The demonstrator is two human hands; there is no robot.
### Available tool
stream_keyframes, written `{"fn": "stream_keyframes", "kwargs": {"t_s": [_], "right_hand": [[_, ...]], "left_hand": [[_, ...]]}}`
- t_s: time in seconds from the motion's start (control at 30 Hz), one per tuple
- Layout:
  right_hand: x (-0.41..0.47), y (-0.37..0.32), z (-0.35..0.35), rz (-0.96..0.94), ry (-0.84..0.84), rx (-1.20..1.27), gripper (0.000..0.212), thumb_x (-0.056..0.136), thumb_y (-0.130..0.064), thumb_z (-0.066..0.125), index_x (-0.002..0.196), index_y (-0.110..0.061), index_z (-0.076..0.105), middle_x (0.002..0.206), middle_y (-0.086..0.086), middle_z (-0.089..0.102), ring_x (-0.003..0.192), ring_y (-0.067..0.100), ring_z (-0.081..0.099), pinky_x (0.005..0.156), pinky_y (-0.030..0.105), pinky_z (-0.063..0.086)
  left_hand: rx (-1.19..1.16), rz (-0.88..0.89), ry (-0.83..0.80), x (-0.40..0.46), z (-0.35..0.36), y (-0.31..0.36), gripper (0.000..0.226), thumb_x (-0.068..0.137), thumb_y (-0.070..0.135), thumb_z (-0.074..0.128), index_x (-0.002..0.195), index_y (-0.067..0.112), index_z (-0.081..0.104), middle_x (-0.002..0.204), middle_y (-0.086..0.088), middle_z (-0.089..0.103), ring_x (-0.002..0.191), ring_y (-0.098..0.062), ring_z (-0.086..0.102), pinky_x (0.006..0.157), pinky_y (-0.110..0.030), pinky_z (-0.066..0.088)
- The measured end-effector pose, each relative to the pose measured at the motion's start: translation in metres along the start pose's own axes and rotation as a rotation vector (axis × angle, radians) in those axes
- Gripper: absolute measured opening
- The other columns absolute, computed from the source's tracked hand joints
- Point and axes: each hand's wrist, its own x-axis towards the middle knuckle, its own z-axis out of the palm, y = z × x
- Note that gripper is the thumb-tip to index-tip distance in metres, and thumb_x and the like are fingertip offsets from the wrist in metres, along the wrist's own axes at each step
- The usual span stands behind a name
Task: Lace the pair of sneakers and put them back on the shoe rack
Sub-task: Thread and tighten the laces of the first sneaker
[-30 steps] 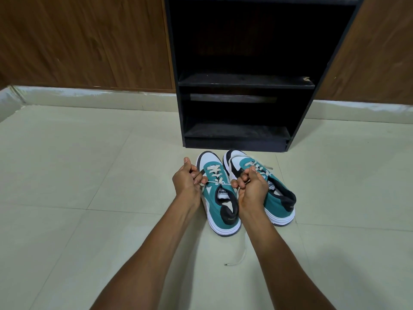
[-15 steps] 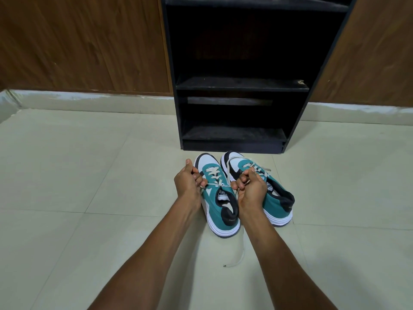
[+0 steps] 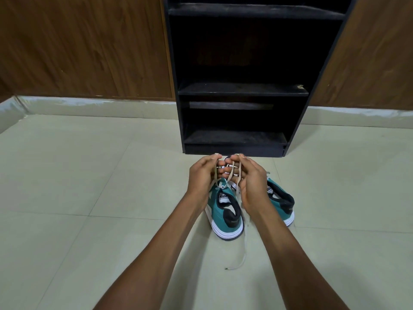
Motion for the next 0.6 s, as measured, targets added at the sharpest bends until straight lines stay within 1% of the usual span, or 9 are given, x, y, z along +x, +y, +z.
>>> {"fn": "stream_keyframes", "kwargs": {"t_s": [0.07,0.13,0.2,0.27,0.33,0.43,0.5,0.53,0.6], "right_hand": [[0.002,-0.005,0.002,0.008,-0.003,-0.078,0.021,0.099,-0.009,0.055,0.098,0.001,0.073,0.088,0.019,0.074,0.067,0.027,0.067,0.069,0.037,0.061],[0.006,-0.007,-0.002,0.011,-0.003,-0.18,0.023,0.097,-0.004,0.053,0.098,-0.003,0.076,0.088,0.016,0.076,0.07,0.028,0.068,0.068,0.037,0.061],[0.009,-0.007,-0.005,0.029,-0.013,-0.283,0.026,0.095,-0.001,0.052,0.098,-0.006,0.077,0.085,0.015,0.077,0.069,0.025,0.07,0.064,0.033,0.061],[0.011,-0.004,-0.008,0.05,-0.02,-0.374,0.026,0.097,0.0,0.052,0.1,-0.006,0.077,0.081,0.017,0.073,0.067,0.022,0.067,0.058,0.029,0.059],[0.012,0.0,-0.009,0.053,-0.029,-0.401,0.02,0.097,0.0,0.056,0.103,-0.003,0.075,0.08,0.016,0.07,0.066,0.021,0.062,0.051,0.026,0.054],[0.011,0.006,-0.007,0.038,-0.011,-0.414,0.014,0.093,0.004,0.063,0.101,-0.002,0.073,0.077,0.013,0.071,0.063,0.017,0.063,0.049,0.026,0.047],[0.01,0.007,-0.004,0.029,0.001,-0.401,0.013,0.09,0.007,0.064,0.097,-0.004,0.067,0.072,0.014,0.07,0.057,0.016,0.063,0.047,0.026,0.046],[0.011,0.007,-0.004,0.03,0.011,-0.382,0.014,0.09,0.008,0.064,0.095,-0.005,0.064,0.071,0.014,0.069,0.054,0.015,0.063,0.046,0.026,0.047],[0.011,0.006,-0.004,0.041,0.007,-0.36,0.013,0.09,0.009,0.064,0.094,-0.003,0.064,0.069,0.012,0.07,0.053,0.015,0.064,0.048,0.026,0.049]], "left_hand": [[0.087,0.05,-0.019,-0.001,-0.001,-0.003,0.017,0.1,0.013,0.059,0.1,0.011,0.076,0.089,-0.005,0.077,0.077,-0.019,0.072,0.073,-0.03,0.06],[0.213,0.113,0.0,-0.001,-0.005,-0.005,0.017,0.099,0.012,0.062,0.102,0.016,0.077,0.096,-0.005,0.078,0.083,-0.017,0.076,0.078,-0.03,0.061],[0.281,0.155,0.031,-0.003,-0.011,-0.005,0.013,0.096,0.012,0.067,0.101,0.018,0.078,0.094,-0.003,0.077,0.078,-0.006,0.075,0.071,-0.02,0.059],[0.311,0.172,0.049,-0.004,-0.014,-0.003,0.01,0.092,0.011,0.072,0.1,0.015,0.076,0.091,0.0,0.077,0.073,-0.001,0.073,0.065,-0.012,0.054],[0.293,0.154,0.049,-0.004,-0.017,-0.002,0.016,0.086,0.01,0.078,0.101,0.012,0.073,0.089,-0.002,0.078,0.073,-0.004,0.074,0.067,-0.016,0.057],[0.236,0.119,0.032,-0.003,-0.018,-0.003,0.03,0.079,0.008,0.084,0.103,0.007,0.067,0.09,-0.009,0.079,0.076,-0.019,0.077,0.076,-0.03,0.062],[0.248,0.14,0.012,-0.003,-0.018,-0.004,0.033,0.078,0.006,0.085,0.105,0.005,0.066,0.089,-0.009,0.079,0.077,-0.022,0.077,0.082,-0.036,0.062],[0.244,0.15,0.002,-0.003,-0.018,-0.004,0.035,0.077,0.004,0.085,0.107,0.006,0.066,0.088,-0.008,0.079,0.076,-0.022,0.077,0.084,-0.037,0.062],[0.256,0.156,0.001,-0.002,-0.019,-0.002,0.042,0.076,0.005,0.087,0.112,0.012,0.065,0.093,-0.007,0.077,0.078,-0.018,0.076,0.081,-0.032,0.063]]}}
